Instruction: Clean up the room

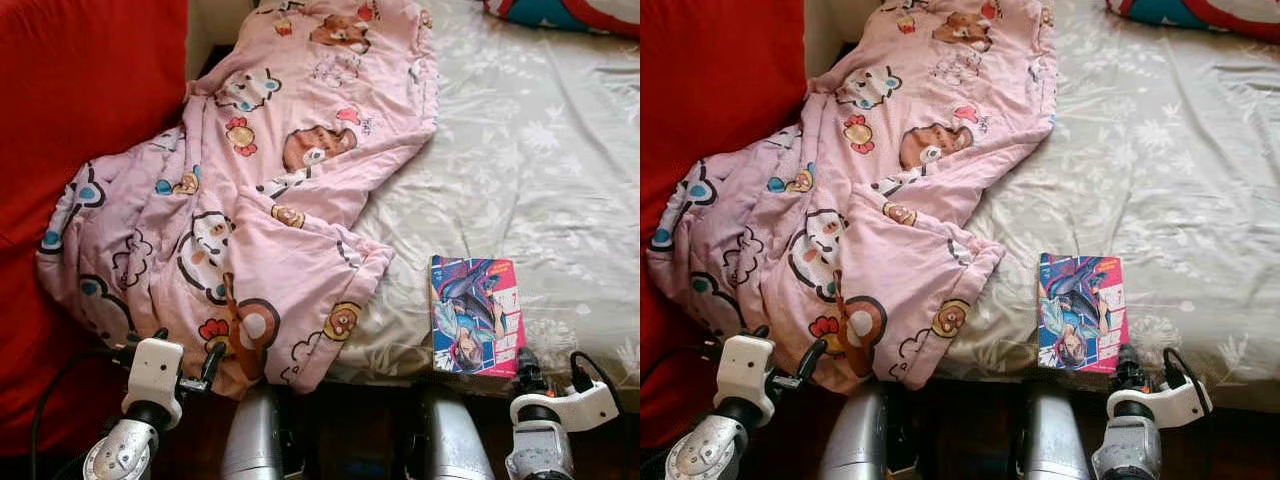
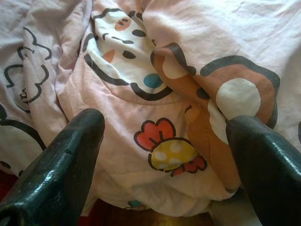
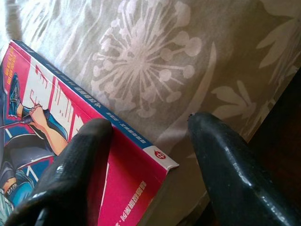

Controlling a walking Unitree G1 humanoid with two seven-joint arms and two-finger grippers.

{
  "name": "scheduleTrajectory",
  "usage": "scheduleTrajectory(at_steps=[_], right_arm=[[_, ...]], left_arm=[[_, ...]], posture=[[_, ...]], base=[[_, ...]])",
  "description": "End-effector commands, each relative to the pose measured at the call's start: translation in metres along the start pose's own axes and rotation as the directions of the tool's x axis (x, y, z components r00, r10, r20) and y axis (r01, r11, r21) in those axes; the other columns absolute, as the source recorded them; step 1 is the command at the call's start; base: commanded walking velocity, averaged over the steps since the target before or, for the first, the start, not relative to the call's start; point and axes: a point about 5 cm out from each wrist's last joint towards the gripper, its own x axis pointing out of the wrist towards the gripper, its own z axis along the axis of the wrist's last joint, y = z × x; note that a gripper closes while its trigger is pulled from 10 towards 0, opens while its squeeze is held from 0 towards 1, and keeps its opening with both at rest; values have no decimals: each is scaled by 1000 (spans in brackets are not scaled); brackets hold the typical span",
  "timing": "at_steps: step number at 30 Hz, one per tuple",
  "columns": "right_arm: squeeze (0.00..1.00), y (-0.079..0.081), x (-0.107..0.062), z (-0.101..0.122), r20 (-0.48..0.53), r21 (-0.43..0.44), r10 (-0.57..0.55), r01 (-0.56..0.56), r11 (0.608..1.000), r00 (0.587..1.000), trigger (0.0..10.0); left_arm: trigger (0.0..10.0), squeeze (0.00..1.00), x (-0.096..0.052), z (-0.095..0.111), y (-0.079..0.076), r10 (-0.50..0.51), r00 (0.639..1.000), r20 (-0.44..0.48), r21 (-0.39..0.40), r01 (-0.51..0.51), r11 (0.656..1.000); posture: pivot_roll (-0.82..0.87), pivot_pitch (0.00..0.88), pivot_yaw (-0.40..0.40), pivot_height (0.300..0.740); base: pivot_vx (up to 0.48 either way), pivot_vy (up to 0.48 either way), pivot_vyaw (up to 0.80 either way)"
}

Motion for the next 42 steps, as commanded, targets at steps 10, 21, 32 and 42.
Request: scheduleTrajectory(at_steps=[10,21,32,42], right_arm=[[0,1,-9,-22,-66,123,89,-80,989,994,10000],[0,7,-9,-26,-84,153,153,-139,978,985,10000],[0,8,-8,-26,-89,118,149,-138,983,985,0],[0,14,-8,-32,-76,76,130,-124,989,989,0]], left_arm=[[10000,0,-3,-1,1,-22,999,-28,36,23,999],[10000,0,-2,-1,-2,-33,999,-27,41,34,999],[10000,0,1,-2,-4,-31,999,-25,36,32,999],[10000,0,1,-2,-4,-27,999,-20,36,28,999]], posture=[[149,266,111,591],[152,263,110,591],[154,246,103,591],[147,241,98,591]], base=[[0,0,0],[0,0,0],[0,0,0],[0,0,0]])
